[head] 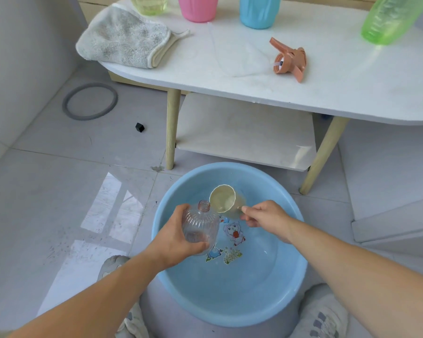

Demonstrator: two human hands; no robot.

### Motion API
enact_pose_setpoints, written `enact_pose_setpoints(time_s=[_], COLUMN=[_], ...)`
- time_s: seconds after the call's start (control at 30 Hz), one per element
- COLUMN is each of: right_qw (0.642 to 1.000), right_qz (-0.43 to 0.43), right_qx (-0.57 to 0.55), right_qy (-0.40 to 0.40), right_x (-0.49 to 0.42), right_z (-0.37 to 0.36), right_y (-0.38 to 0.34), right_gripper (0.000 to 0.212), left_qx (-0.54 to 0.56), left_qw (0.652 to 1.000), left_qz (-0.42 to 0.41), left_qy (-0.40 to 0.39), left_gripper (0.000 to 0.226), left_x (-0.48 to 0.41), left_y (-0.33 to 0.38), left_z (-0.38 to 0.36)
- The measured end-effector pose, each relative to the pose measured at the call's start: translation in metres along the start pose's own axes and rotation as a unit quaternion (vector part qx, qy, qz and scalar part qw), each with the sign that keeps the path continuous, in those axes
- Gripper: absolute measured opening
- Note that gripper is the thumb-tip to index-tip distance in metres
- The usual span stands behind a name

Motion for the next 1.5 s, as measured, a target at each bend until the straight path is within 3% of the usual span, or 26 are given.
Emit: enact_pose_setpoints(time_s=[0.3, 0.67, 0.97, 1.5], right_qw=[0.995, 0.976, 0.958, 0.943], right_qz=[0.088, 0.186, 0.222, 0.272], right_qx=[-0.051, 0.094, 0.163, 0.176], right_qy=[-0.007, 0.059, 0.085, 0.081], right_x=[0.043, 0.130, 0.157, 0.147], right_z=[0.028, 0.057, 0.054, 0.058], right_y=[-0.064, -0.131, -0.138, -0.136], right_gripper=[0.036, 0.033, 0.037, 0.032], left_qx=[0.009, 0.027, 0.012, 0.006], left_qw=[0.999, 0.996, 0.996, 0.996], left_qz=[-0.035, -0.079, -0.088, -0.084], left_qy=[0.011, 0.024, 0.020, 0.018], left_gripper=[0.084, 0.097, 0.096, 0.097], left_x=[0.009, 0.016, 0.023, 0.020], left_y=[0.028, 0.064, 0.072, 0.073], left_z=[0.009, 0.018, 0.022, 0.019])
Point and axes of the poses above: each hand's wrist, its own x-axis away from the middle knuckle, its own z-axis out of the back of the hand, y = z × x, the point moved 3 cm from there along -x, towards the middle knuckle, and after that the axes turned 9 degrees about -x, right-handed, at the moved point
